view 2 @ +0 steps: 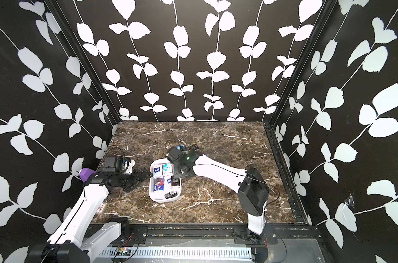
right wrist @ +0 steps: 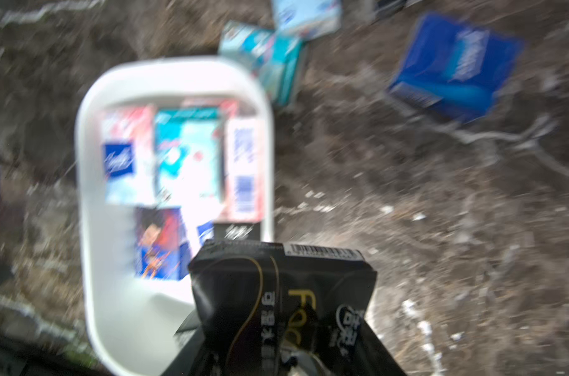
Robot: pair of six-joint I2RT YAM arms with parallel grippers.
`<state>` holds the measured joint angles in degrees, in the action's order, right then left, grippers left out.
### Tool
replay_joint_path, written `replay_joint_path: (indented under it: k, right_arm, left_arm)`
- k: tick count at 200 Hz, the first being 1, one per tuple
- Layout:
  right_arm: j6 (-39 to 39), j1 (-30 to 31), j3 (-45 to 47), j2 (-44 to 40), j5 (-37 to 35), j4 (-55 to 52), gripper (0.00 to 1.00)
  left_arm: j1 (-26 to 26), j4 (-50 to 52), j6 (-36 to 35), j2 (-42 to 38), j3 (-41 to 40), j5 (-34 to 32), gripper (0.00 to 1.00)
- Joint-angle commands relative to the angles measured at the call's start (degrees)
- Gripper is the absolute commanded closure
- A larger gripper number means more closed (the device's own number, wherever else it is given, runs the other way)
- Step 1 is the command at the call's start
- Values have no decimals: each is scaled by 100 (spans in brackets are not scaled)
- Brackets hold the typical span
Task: Put the pocket tissues into the storage box
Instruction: Place the pocket tissues in the storage box.
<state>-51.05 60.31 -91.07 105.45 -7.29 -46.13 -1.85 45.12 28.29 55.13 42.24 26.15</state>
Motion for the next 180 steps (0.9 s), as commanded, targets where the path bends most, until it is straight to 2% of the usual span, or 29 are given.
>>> replay_joint_path:
  k: [1, 41, 83, 125, 180]
  right_arm:
    - [-273, 383, -73, 210, 134, 189, 46]
    - [-281, 873, -931, 1100, 435, 152, 46]
    - [-82, 972, -1818, 1812, 572, -407, 44]
    - [-81, 973, -1824, 1784, 729, -415, 36]
    - [-79, 969, -1361, 1167, 958, -129, 28]
  left_arm:
    - [0, -73, -79, 58, 232, -160, 1]
    - [16, 107, -199, 174, 510, -569, 1]
    - [35, 295, -204, 161, 628, -861, 1]
    - [44, 347, -175, -16, 561, -883, 1]
    - [47, 375, -226, -67, 637, -871, 1]
